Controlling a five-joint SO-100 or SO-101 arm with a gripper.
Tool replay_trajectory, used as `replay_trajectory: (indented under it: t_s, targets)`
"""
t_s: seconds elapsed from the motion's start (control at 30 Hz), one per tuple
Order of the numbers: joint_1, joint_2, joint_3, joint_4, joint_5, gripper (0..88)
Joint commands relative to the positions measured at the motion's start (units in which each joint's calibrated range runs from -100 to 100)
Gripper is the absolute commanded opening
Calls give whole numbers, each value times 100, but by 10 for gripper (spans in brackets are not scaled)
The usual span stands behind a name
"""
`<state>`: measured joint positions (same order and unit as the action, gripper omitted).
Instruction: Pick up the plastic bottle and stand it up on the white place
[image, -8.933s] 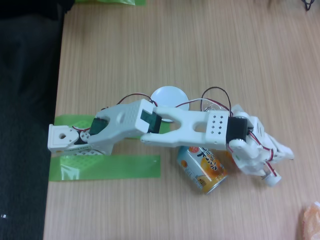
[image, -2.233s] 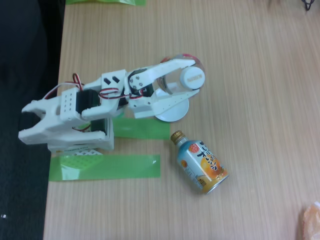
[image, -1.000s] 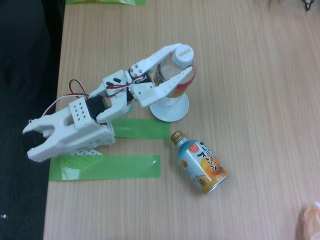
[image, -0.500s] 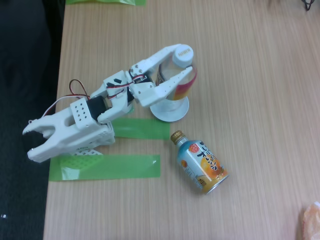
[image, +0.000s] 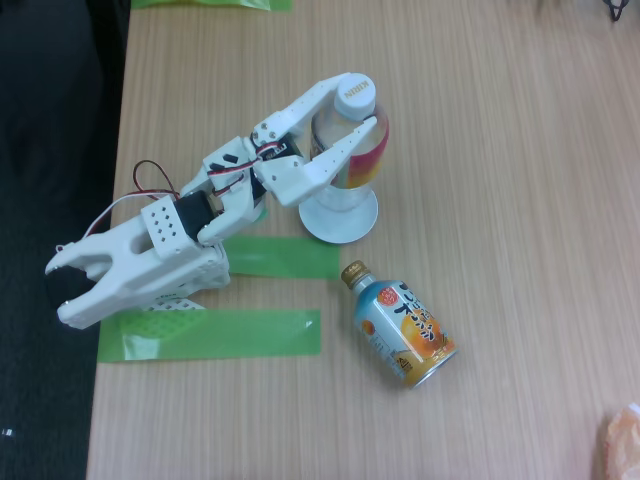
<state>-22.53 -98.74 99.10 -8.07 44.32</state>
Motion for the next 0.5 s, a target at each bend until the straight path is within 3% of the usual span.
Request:
replay_trajectory:
  t_s: [0.0,0.47]
  targets:
    - [-44,-9,27,-94,147,87]
    - [-81,-34,27,447,147,87]
